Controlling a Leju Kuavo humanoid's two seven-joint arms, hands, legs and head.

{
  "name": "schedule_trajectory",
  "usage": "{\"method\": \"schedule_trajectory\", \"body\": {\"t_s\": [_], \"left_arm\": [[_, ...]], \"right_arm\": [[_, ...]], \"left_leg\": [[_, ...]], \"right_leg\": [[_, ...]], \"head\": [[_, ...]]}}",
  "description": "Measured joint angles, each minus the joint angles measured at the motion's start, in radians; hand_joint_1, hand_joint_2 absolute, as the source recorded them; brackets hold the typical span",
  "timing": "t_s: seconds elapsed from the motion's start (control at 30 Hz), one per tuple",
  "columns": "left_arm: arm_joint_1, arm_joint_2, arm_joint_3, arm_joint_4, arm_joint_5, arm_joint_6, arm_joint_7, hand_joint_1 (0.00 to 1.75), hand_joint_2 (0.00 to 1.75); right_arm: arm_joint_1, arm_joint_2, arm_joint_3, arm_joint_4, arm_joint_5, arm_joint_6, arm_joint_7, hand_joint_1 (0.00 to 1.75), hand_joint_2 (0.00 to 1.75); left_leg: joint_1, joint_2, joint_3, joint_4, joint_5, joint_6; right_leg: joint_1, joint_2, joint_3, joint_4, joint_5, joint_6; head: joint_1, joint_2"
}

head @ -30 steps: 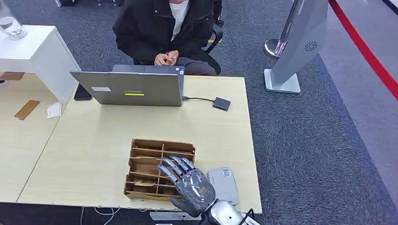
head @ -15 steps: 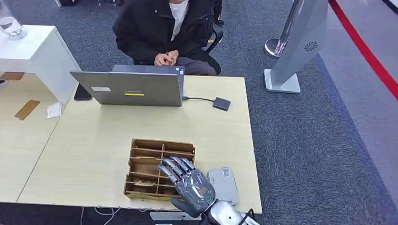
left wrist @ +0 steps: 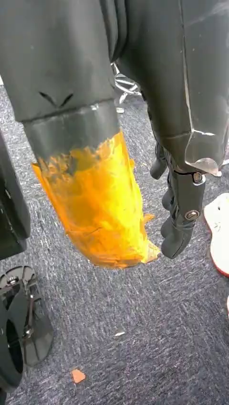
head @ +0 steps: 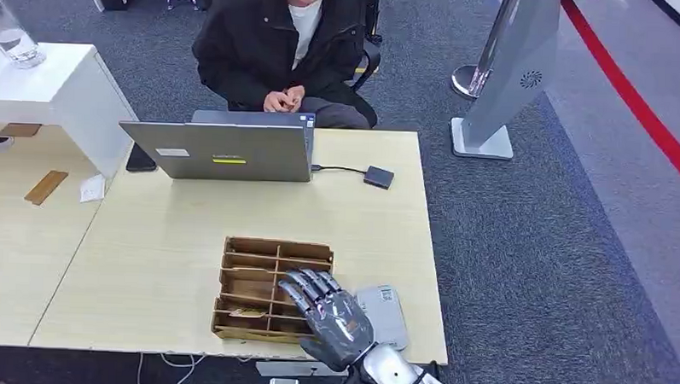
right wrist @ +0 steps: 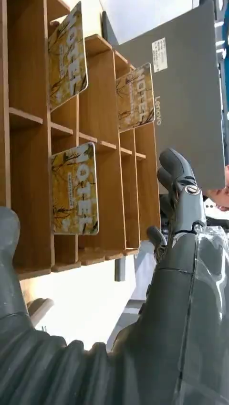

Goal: Pass the card to the sensor for recognition and then transmit it.

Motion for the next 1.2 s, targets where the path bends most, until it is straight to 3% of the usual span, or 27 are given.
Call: {"method": "schedule_trajectory", "body": {"t_s": [0.67,0.83,1.03,1.1,1.2], "left_arm": [[0.001,0.0,0.0,0.0,0.003,0.0,0.0,0.0,0.0],[0.001,0.0,0.0,0.0,0.004,0.0,0.0,0.0,0.0],[0.001,0.0,0.0,0.0,0.004,0.001,0.0,0.0,0.0],[0.001,0.0,0.0,0.0,0.004,0.001,0.0,0.0,0.0],[0.001,0.0,0.0,0.0,0.004,0.001,0.0,0.0,0.0]], "right_arm": [[0.027,-0.009,-0.024,-0.016,0.013,0.0,0.007,0.28,1.75],[0.035,-0.011,-0.031,-0.028,0.021,0.0,0.007,0.37,1.75],[0.04,-0.013,-0.038,-0.045,0.025,0.0,0.007,0.68,1.75],[0.042,-0.014,-0.039,-0.049,0.026,0.001,0.007,0.94,1.75],[0.042,-0.015,-0.04,-0.049,0.026,0.001,0.007,0.98,1.75]], "left_leg": [[0.0,0.0,0.0,0.0,0.0,0.0],[0.0,0.0,0.0,0.0,0.0,0.0],[0.0,0.0,0.0,0.0,0.0,0.0],[0.0,0.0,0.0,0.0,0.0,0.0],[0.0,0.0,0.0,0.0,0.0,0.0]], "right_leg": [[0.0,0.0,0.0,0.0,0.0,0.0],[0.0,0.0,0.0,0.0,0.0,0.0],[0.0,0.0,0.0,0.0,0.0,0.0],[0.0,0.0,0.0,0.0,0.0,0.0],[0.0,0.0,0.0,0.0,0.0,0.0]], "head": [[0.0,0.0],[0.0,0.0],[0.0,0.0],[0.0,0.0],[0.0,0.0]]}}
